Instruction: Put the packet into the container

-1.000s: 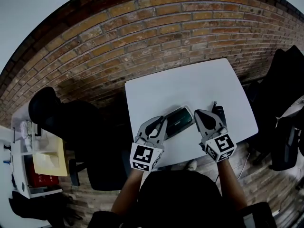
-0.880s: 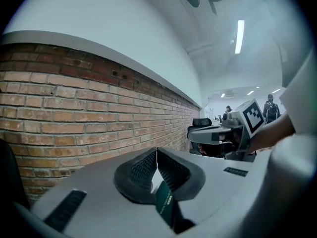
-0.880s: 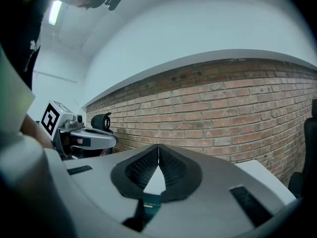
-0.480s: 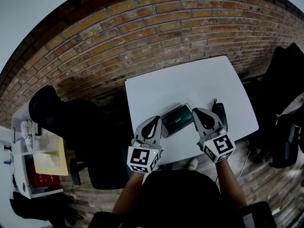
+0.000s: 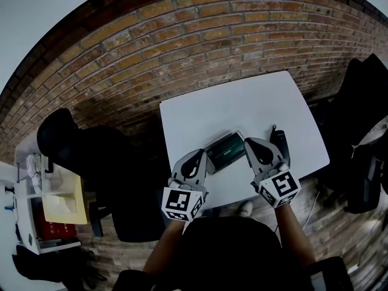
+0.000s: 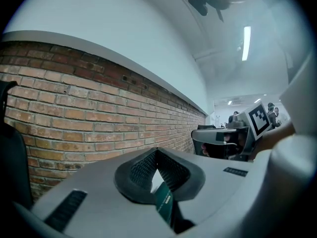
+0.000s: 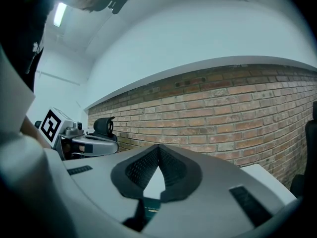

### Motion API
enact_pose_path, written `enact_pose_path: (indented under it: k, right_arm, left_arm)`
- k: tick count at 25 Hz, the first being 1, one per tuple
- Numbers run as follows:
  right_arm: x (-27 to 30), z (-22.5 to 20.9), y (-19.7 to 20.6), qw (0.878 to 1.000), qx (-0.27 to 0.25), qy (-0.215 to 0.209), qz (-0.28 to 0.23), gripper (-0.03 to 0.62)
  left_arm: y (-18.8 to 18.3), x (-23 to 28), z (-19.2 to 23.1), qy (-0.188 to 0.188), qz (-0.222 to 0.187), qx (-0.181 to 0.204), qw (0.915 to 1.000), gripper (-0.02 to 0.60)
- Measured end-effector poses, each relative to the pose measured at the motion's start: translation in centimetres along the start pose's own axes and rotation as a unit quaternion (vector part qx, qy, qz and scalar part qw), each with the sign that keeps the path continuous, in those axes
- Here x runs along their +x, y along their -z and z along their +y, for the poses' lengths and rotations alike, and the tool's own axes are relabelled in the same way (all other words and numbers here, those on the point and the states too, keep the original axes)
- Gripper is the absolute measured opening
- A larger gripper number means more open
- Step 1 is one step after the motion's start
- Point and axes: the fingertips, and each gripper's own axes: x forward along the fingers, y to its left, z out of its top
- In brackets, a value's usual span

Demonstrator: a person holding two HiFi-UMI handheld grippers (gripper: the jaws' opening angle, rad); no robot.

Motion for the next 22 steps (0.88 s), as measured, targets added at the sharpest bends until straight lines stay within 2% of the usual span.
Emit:
enact_pose_path:
  k: [6,10,16,22]
  right_arm:
    - [0.1,0.6,-0.6,1.0,-0.002,-0.008,-0.023,0.005]
    - [0.1,0.8,-0.2,1.0,-0.009,-0.009,0.0,0.005]
    - [0.5,1.0,-0.8,1.0,-0.003,-0.011,-0.023,0.005]
    - [0.4,0.9,0.3,1.0,-0.004,-0.012,0.0,0.005]
  left_arm:
    - [0.4,0.1,0.2,-0.011,0.003,-0.003,0.9999,0.008]
    - [0.3,0.3,0.1,-0.008,0.001,-0.003,1.0,0.008]
    - [0.6,0.6,-0.3,0.0,0.004,-0.003,1.0,0.008]
    - [0.8,0.6,-0.7,0.006,0.007,-0.004,0.9999,0.008]
